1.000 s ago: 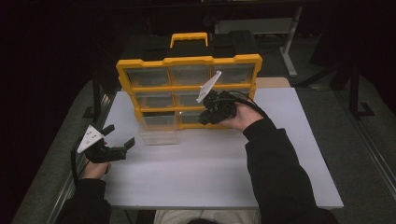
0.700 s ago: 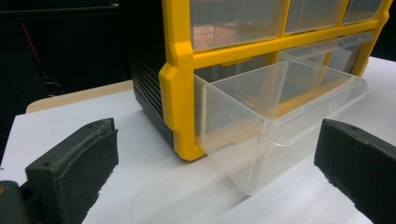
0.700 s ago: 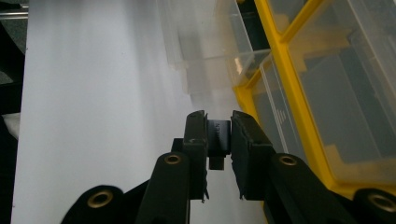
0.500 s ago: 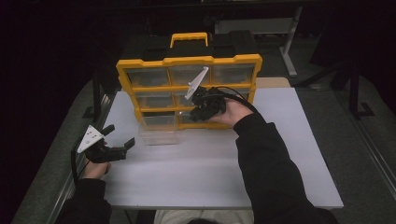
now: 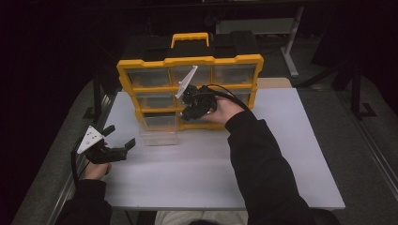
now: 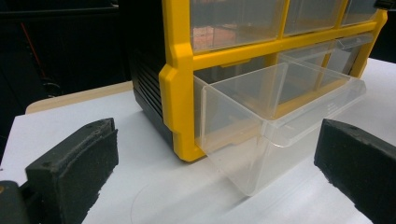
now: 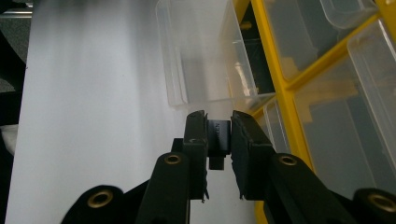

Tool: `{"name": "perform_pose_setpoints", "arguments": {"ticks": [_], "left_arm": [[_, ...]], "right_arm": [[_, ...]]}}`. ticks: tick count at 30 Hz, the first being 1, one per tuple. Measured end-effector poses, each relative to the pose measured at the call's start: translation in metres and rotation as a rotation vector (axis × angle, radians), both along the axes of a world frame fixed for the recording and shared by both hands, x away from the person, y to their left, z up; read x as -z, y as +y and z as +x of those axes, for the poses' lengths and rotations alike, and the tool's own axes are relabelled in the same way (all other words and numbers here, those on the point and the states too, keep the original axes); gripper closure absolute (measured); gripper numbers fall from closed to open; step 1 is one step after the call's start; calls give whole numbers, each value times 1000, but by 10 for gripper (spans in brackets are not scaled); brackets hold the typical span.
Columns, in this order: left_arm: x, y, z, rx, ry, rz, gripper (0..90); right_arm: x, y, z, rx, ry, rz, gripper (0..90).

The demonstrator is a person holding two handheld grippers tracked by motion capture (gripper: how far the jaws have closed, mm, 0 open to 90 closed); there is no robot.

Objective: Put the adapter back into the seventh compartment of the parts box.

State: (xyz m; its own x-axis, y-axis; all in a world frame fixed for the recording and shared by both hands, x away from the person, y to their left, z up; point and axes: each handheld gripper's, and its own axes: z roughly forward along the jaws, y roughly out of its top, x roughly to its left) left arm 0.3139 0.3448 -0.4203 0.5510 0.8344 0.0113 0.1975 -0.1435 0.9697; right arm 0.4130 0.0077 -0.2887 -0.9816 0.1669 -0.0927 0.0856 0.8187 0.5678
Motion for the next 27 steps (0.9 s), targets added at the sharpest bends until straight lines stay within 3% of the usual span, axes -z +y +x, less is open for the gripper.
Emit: {"name": "perform_pose_setpoints", "arguments": {"ticks": [27], "left_arm": [[0, -1, 0, 4, -1, 4, 0]], "right_arm": [[9, 45, 12, -48, 27, -17, 749]]}}
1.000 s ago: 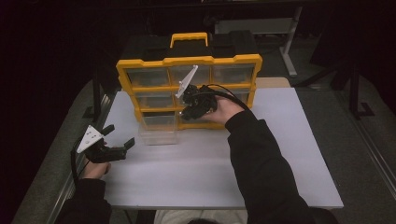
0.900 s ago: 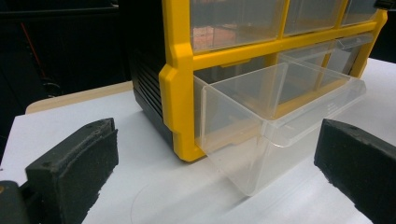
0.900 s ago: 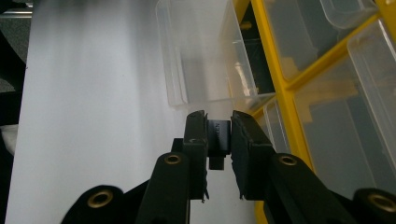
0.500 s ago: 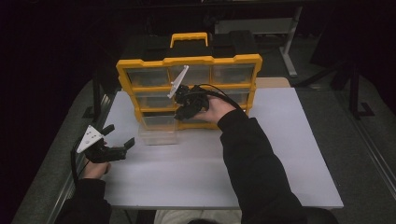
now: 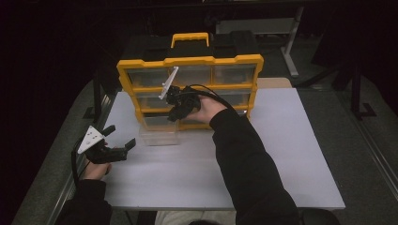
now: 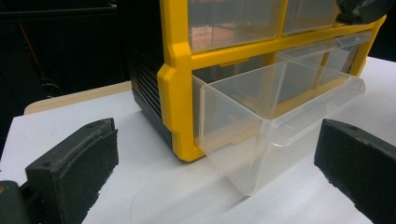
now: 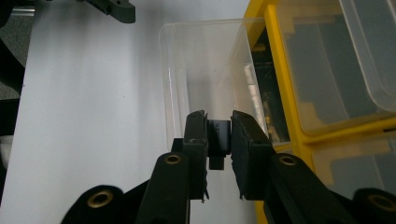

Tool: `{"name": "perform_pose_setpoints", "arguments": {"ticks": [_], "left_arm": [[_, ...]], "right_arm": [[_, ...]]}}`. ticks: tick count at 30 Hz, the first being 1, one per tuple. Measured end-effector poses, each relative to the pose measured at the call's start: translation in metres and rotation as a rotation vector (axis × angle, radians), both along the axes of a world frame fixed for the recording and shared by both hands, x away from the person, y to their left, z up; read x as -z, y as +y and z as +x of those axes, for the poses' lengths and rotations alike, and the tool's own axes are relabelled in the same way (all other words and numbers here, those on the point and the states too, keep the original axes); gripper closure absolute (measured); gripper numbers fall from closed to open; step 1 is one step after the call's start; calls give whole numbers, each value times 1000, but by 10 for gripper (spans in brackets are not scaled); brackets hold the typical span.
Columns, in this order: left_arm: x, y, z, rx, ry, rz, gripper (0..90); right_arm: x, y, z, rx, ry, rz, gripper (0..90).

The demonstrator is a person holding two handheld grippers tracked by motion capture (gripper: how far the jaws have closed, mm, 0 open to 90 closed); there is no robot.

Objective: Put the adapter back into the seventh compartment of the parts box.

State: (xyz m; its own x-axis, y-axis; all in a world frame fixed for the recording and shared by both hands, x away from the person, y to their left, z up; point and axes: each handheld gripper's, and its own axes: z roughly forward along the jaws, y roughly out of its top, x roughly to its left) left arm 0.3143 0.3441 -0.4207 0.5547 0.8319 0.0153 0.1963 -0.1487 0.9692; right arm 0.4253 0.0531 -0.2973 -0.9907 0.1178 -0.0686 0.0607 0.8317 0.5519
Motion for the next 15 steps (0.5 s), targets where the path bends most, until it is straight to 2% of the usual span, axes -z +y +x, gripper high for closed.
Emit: {"name": "perform_pose_setpoints", "arguments": {"ticks": [15], "left_arm": [[1, 0, 1, 5, 2, 3, 0]], "right_arm": [[16, 23, 5, -33, 19, -12, 749]]}}
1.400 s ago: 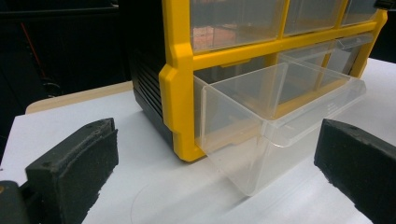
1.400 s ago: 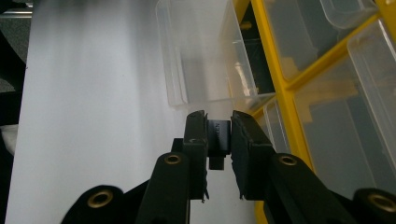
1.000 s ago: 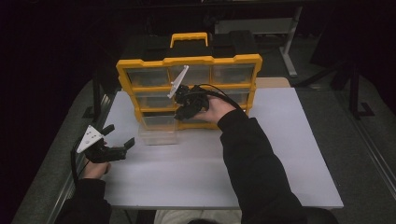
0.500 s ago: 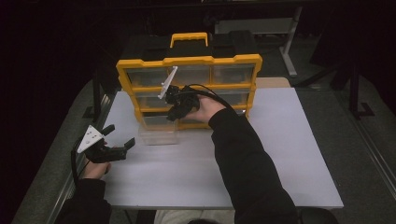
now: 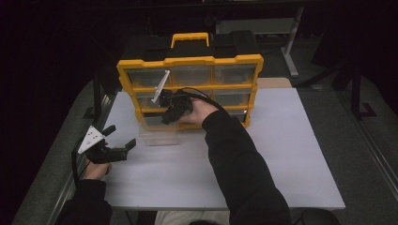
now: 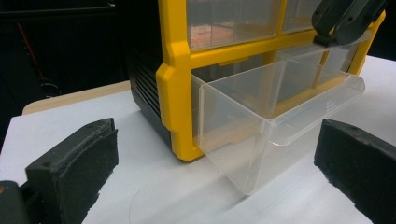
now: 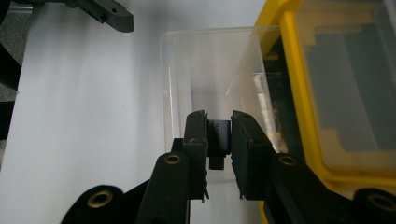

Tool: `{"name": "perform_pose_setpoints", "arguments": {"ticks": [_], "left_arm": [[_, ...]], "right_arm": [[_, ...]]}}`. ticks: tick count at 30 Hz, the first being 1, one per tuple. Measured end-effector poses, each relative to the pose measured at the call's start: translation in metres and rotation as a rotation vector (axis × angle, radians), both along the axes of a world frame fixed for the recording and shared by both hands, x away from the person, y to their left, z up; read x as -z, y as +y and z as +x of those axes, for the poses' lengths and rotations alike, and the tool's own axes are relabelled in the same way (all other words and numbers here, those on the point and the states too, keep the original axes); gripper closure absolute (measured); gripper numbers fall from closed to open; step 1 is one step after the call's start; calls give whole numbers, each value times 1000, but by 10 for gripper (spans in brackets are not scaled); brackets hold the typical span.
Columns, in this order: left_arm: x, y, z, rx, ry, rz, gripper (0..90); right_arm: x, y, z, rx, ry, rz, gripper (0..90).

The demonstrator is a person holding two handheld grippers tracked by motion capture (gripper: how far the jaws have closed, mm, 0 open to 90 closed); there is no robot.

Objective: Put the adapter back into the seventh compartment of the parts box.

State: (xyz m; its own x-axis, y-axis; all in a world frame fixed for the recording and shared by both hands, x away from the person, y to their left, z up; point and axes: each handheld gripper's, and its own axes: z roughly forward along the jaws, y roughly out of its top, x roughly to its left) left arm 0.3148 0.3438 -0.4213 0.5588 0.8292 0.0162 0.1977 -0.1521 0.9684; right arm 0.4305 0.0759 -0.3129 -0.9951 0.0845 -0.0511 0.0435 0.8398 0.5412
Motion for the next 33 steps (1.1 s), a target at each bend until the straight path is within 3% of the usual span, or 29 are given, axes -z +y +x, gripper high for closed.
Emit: {"name": "perform_pose_setpoints", "arguments": {"ticks": [20, 31, 33], "left_arm": [[1, 0, 1, 4, -1, 3, 0], [1, 0, 1, 4, -1, 4, 0], [1, 0, 1, 5, 0, 5, 0]], "right_arm": [[19, 14, 5, -4, 8, -18, 744], [15, 8, 2, 19, -1, -4, 652], [13, 5, 1, 33, -7, -2, 534]]}}
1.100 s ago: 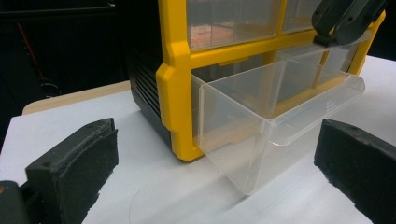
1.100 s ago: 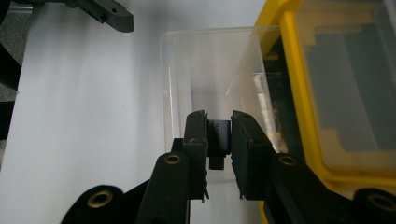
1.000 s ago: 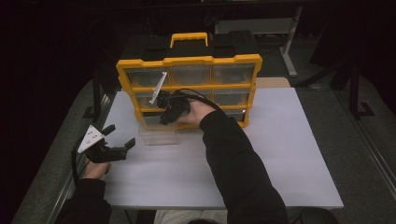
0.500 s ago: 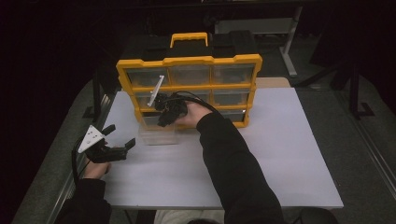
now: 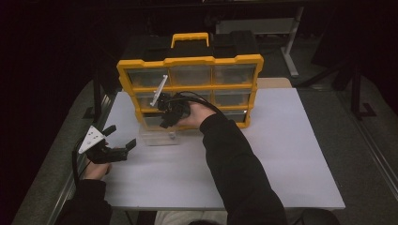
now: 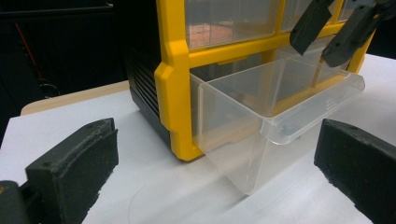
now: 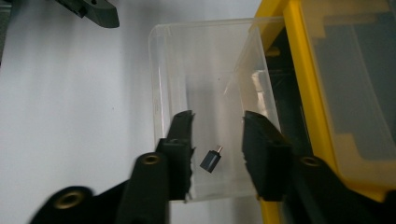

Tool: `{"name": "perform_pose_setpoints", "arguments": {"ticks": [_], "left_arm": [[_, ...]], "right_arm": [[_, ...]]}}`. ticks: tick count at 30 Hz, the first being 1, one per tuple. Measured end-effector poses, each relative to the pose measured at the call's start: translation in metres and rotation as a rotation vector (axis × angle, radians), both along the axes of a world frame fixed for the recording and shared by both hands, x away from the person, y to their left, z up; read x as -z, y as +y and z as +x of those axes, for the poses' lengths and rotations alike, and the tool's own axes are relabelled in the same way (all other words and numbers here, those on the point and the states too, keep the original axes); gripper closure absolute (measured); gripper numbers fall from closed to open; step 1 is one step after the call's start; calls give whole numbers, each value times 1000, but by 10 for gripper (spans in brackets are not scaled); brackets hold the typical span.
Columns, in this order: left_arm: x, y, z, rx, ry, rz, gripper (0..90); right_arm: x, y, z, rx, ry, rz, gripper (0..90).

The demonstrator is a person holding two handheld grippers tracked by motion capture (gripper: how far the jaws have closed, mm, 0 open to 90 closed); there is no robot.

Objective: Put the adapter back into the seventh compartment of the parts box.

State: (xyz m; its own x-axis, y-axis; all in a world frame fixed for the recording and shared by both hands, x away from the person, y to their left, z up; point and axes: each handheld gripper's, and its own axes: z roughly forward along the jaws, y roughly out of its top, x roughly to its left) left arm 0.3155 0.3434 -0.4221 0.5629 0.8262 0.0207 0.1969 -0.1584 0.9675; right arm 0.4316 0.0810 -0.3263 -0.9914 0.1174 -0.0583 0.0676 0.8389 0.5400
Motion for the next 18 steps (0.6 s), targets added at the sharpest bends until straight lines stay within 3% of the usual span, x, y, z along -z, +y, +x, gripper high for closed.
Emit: {"name": "perform_pose_setpoints", "arguments": {"ticks": [3, 8, 12, 18], "left_arm": [[0, 0, 0, 0, 1, 1, 0], [0, 0, 0, 1, 0, 3, 0], [0, -1, 0, 2, 2, 6, 0], [0, -1, -1, 1, 1, 10, 0]], "right_arm": [[-2, -2, -1, 20, 15, -3, 410], [-4, -8, -4, 35, 17, -1, 318], [-5, -16, -12, 56, 12, 13, 178], [-4, -27, -19, 71, 10, 24, 114]]}}
